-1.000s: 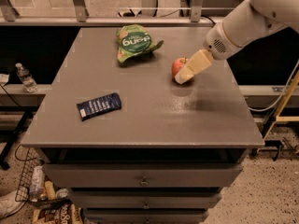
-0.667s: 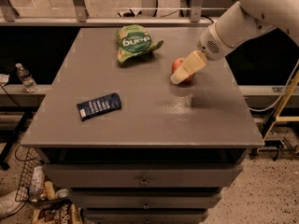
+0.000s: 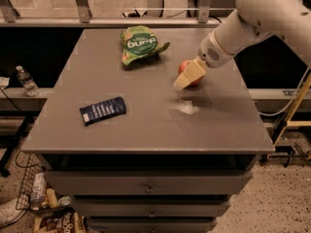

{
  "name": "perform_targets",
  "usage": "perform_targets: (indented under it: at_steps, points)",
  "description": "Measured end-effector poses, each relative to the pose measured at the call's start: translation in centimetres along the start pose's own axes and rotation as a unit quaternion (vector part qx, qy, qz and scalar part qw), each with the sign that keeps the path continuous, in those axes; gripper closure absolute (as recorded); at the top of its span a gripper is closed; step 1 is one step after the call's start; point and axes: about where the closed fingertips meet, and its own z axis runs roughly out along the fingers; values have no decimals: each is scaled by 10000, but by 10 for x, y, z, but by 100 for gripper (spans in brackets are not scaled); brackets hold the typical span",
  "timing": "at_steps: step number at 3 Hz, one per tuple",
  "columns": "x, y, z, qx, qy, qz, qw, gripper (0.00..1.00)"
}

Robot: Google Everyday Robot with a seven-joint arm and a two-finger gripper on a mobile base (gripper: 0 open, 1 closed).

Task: Pick apple

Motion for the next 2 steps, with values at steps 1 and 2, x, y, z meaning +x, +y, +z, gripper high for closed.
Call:
perform_targets:
  at_steps: [1, 2]
  points:
    - [-1, 4, 9, -88, -6, -35, 10000, 41]
    - [-8, 8, 3, -127, -219, -168, 9995, 65]
